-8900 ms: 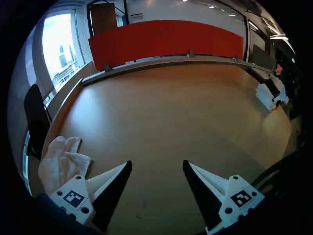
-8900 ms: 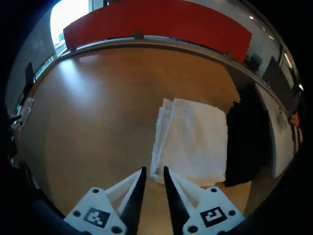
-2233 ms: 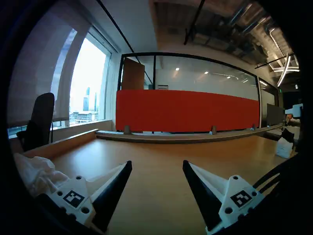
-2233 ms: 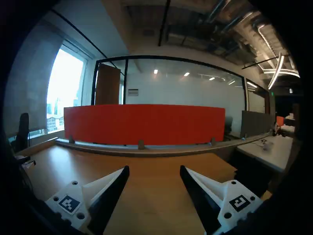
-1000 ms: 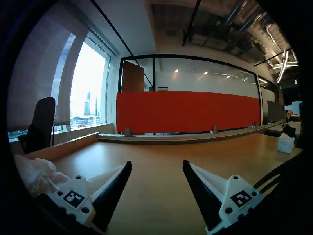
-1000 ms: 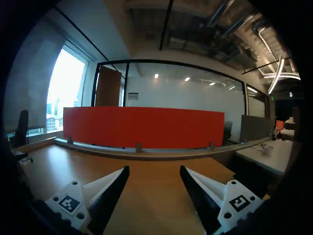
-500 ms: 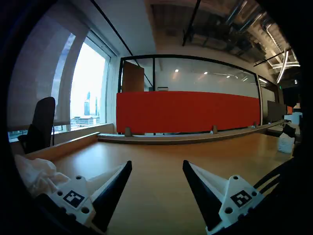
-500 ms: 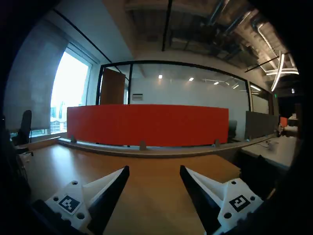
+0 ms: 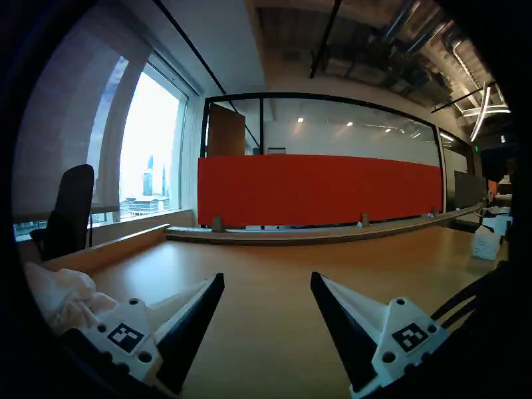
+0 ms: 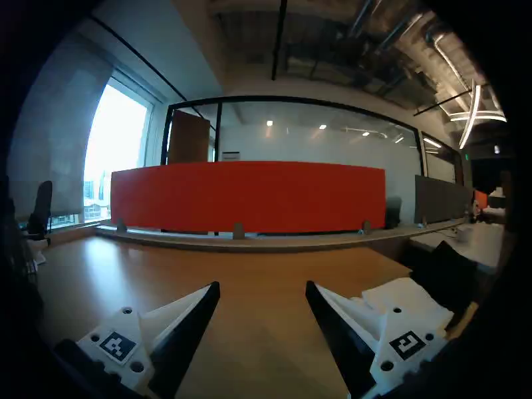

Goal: Fold towel

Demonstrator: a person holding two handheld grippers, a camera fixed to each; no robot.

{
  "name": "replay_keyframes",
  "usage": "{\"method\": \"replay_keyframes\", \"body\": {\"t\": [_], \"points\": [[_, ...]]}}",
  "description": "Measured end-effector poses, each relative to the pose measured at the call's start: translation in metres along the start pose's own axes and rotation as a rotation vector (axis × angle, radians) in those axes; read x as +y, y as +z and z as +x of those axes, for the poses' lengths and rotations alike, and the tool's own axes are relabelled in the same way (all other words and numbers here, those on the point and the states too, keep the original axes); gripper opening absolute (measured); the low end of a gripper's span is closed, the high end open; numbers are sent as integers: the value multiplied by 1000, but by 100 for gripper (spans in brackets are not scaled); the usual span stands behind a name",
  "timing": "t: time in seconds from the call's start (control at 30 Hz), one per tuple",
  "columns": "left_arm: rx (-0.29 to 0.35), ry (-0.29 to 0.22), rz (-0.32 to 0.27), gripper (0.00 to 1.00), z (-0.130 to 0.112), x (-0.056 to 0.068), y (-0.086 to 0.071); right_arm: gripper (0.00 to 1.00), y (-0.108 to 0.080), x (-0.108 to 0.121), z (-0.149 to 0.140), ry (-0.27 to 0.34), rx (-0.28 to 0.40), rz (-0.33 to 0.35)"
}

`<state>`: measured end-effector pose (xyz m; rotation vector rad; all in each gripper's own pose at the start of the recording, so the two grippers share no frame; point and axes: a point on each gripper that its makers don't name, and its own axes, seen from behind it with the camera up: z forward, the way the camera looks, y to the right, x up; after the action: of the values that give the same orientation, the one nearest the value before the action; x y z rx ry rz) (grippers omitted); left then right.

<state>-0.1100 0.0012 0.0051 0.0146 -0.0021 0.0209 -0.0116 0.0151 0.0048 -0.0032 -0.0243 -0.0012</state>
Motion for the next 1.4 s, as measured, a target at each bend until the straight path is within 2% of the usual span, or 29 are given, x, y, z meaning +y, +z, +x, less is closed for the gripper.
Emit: {"method": "replay_keyframes", "body": {"t": [0.4,1.1,1.4], "points": [[0,0,0,96,0,0,0,100,6,-3,-4,-8,-5,2],[0,0,0,96,0,-1,0,100,5,-2,-13,28,-2,-1],[0,0,0,96,0,0,0,100,3,-7,-12,10,8,2]]}}
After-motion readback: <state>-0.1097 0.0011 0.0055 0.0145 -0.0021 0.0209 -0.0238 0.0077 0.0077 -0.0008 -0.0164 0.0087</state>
